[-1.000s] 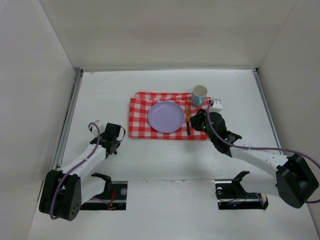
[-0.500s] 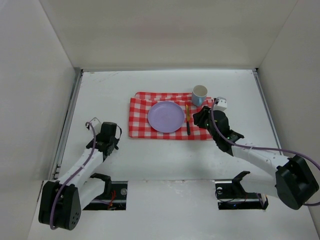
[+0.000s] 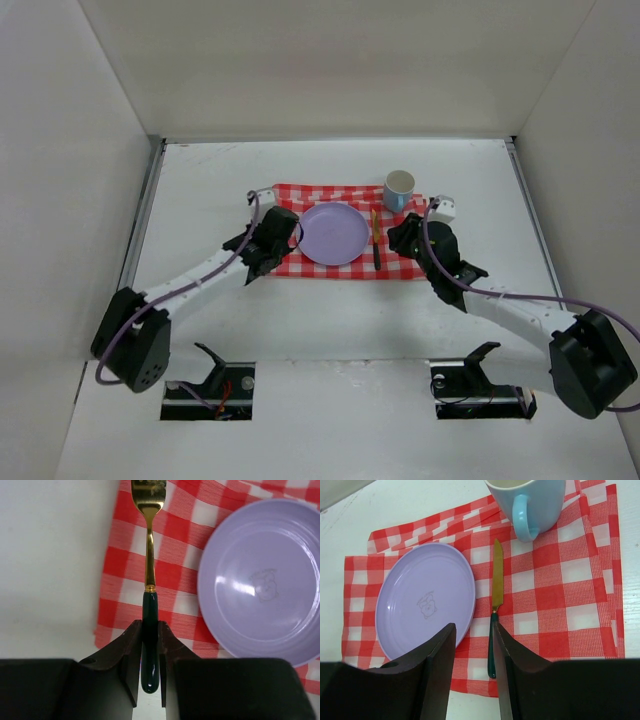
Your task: Set the dinner table for one person
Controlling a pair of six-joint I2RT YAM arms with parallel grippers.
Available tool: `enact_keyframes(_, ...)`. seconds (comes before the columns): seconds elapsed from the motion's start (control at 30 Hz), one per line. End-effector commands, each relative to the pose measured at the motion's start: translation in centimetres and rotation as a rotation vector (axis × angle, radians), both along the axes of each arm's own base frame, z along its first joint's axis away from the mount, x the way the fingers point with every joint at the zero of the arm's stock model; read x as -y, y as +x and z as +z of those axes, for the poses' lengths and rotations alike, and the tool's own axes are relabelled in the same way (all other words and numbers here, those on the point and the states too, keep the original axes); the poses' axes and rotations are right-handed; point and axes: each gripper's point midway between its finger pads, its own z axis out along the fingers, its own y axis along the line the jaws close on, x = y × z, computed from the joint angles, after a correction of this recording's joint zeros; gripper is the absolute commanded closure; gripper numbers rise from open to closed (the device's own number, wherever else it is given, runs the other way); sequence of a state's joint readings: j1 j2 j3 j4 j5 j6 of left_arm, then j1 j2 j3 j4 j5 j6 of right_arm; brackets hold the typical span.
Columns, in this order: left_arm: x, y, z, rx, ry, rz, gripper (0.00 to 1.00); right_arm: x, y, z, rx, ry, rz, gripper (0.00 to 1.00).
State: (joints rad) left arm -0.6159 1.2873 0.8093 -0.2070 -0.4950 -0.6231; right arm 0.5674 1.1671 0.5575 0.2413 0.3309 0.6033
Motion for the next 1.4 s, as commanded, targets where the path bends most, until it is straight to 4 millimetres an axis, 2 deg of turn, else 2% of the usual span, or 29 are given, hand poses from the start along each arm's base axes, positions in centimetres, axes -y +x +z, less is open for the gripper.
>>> enact_keyframes(0.0,1.7,1.4,1.0,0.007,0.113,-0.091,0.99,0.3,0.7,1.3,0.054,0.042,-0.024,0.58)
enact_keyframes(0.13,3.1,2.8,-0.4,-0.047,0.171,-0.146,0.98,0.5,0.7,1.4,0.058,0.049,-0.030,0.56)
enact_keyframes(0.4,3.5,4.3,-3.2,-0.122,0.259,-0.176,0.98,0.4,0.6,1.4,0.058,0.050,-0.028,0.56)
enact_keyframes(0.73,2.5,4.3,-5.4,-0.190,0.284,-0.163,0.97,0.1,0.7,1.2,0.050,0.049,-0.020,0.56)
enact_keyframes(0.97,2.5,3.9,-7.3,-0.235,0.304,-0.169,0.92,0.3,0.7,1.2,0.050,0.050,-0.025,0.56)
enact_keyframes(1.13,2.6,3.9,-7.5,-0.232,0.315,-0.172,0.89,0.2,0.8,1.1,0.047,0.048,-0.024,0.56)
enact_keyframes(1.37,2.1,3.9,-6.2,-0.193,0.295,-0.138,0.69,0.3,0.7,1.2,0.050,0.054,-0.025,0.56)
